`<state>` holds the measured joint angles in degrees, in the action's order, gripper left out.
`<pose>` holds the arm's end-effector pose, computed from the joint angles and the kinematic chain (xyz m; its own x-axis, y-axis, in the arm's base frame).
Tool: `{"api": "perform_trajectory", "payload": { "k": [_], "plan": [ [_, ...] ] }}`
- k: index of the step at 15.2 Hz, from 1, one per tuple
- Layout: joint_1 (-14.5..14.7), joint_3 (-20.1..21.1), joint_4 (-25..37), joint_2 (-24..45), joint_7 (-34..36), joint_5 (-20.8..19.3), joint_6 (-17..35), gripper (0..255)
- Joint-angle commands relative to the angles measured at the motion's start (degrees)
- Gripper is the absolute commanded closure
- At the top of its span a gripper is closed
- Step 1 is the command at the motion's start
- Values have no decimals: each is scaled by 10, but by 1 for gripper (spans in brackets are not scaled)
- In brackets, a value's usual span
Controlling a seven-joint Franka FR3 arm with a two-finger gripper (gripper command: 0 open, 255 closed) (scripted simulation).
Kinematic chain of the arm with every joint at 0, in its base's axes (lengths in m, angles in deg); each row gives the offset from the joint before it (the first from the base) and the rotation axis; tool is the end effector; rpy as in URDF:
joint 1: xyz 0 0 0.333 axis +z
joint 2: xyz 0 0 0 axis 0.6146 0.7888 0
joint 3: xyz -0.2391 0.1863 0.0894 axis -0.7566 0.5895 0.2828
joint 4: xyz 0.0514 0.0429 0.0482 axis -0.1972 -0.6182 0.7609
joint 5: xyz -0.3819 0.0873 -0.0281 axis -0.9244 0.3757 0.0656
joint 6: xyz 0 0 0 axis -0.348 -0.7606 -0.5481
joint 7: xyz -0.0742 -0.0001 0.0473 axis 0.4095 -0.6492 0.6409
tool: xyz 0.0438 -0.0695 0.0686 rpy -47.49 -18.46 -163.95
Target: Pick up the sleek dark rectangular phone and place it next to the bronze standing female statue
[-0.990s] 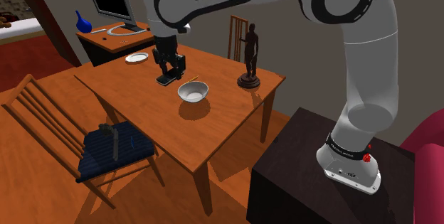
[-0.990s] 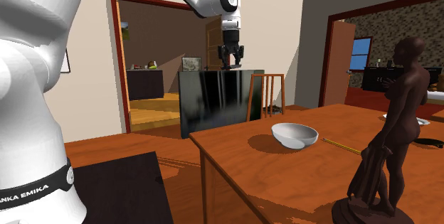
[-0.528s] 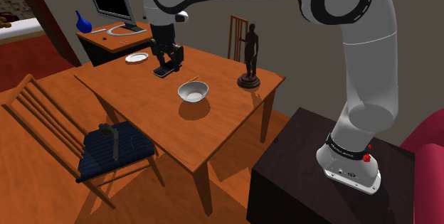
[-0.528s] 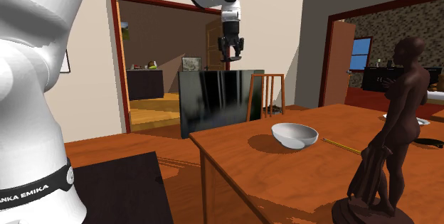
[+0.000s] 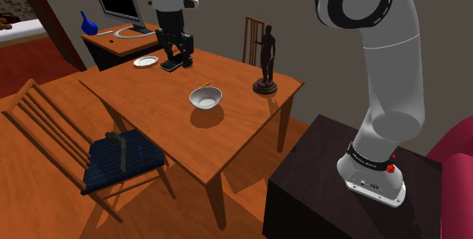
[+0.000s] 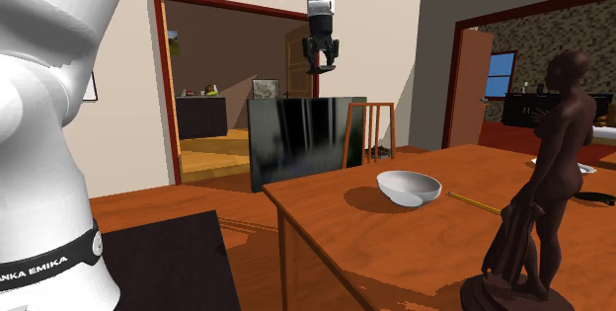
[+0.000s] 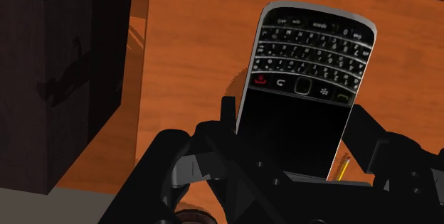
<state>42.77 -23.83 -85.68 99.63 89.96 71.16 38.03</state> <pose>0.6183 0.2862 0.5720 0.1869 -0.9820 -0.0271 -0.9810 -0.1851 -0.0580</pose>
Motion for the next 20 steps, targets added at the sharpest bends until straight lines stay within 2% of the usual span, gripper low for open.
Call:
{"api": "perform_trajectory", "payload": {
  "k": [1, 11, 13, 15, 20],
  "plan": [
    [7, 0, 29, 8, 0, -4, -21, 255],
    [56, -9, 211, 71, -4, -31, -138, 255],
    [4, -2, 113, 12, -22, -6, -99, 255],
    [-37, -1, 46, -32, -45, 16, -74, 255],
    [-116, -13, -70, -117, -113, 63, -36, 255]
  ]
}}
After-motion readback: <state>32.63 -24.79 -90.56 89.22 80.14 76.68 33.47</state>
